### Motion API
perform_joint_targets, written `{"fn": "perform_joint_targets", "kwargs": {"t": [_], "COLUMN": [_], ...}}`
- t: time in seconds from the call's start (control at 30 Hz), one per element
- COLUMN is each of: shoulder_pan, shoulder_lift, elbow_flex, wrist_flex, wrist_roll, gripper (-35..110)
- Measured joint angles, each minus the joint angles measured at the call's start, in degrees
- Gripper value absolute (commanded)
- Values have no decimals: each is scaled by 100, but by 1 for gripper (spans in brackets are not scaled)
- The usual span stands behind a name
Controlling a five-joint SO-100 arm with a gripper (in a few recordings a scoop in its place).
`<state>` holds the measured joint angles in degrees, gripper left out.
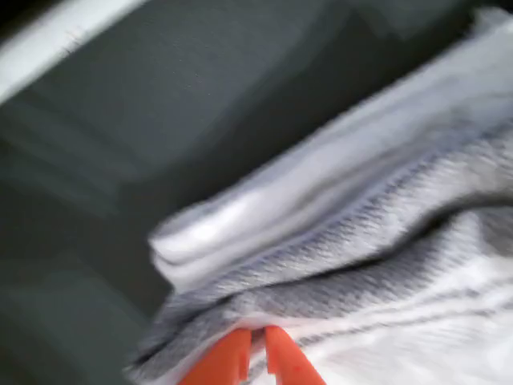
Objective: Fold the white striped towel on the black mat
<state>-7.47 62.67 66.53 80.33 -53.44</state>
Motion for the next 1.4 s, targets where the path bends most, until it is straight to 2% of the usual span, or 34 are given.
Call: {"fn": "perform_joint_targets", "kwargs": {"t": [0.2, 0.47, 0.83, 0.97, 1.4], "shoulder_pan": [-264, -185, 1160, 1793, 2461], "shoulder_lift": [-272, -229, 290, 185, -571], "elbow_flex": [149, -62, -1635, -1547, -176], "wrist_flex": [-431, -62, 1248, 1406, -492], "wrist_roll": [9, -149, -387, -527, -1134], "gripper": [5, 5, 6, 5, 5]}}
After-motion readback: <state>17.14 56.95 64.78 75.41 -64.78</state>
